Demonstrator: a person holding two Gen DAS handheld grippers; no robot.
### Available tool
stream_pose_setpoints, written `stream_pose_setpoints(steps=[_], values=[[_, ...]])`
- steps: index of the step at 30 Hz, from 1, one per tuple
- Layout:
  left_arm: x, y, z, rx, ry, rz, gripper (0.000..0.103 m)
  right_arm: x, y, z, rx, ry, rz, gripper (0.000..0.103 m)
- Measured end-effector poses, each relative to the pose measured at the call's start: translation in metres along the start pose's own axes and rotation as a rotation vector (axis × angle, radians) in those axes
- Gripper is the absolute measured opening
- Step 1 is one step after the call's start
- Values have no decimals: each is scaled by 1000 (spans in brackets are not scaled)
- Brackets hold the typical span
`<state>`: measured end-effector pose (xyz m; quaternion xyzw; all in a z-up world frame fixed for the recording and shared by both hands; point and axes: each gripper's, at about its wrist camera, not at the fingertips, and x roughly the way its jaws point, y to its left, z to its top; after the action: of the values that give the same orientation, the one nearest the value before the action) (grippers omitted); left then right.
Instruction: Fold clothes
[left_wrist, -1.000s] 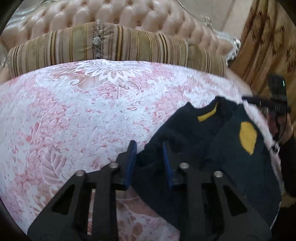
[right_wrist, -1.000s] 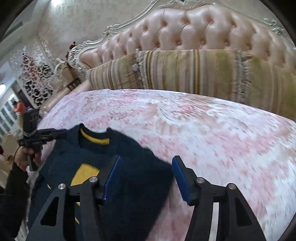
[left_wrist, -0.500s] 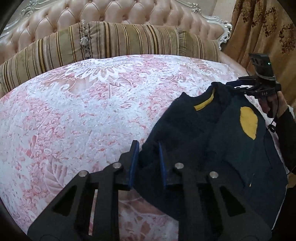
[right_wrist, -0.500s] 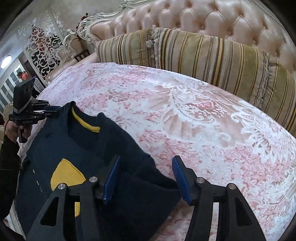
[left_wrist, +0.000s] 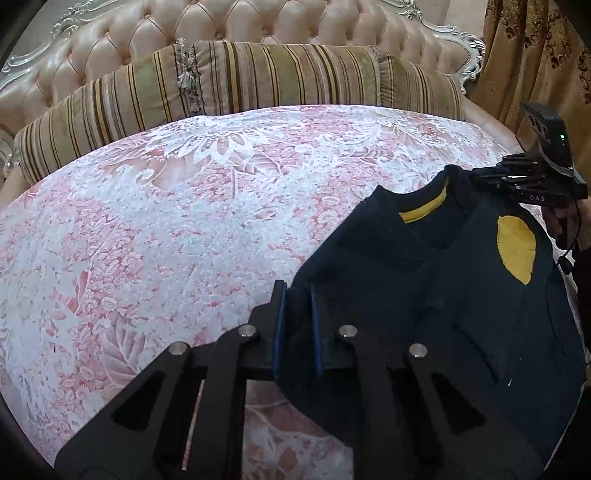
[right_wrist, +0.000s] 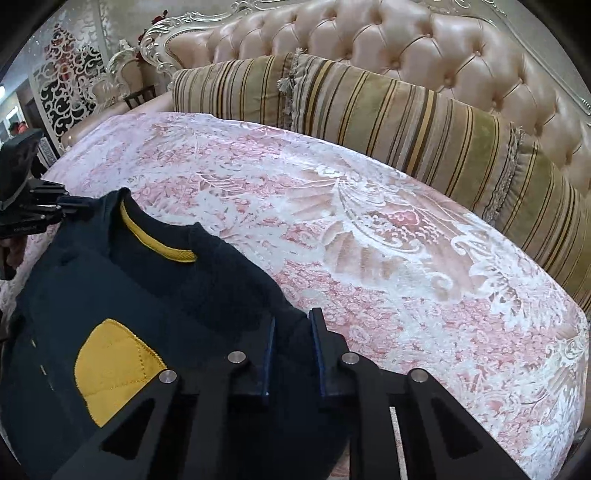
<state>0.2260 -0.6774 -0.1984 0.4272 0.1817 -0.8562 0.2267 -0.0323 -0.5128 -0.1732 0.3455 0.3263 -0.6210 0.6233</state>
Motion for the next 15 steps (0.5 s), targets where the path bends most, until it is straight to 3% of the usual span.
stream_pose_setpoints(steps=[5,10,15], values=[[1,5,-2,-17,2,-16,16,0,0,-1,-3,6,-22,17],[-16,1,1,3,-44,14,38,-5,2,3,-1,-3,-14,20],[-33,-21,18,60,-104,5,40,-19,-1,7,-20,-38,43,24]])
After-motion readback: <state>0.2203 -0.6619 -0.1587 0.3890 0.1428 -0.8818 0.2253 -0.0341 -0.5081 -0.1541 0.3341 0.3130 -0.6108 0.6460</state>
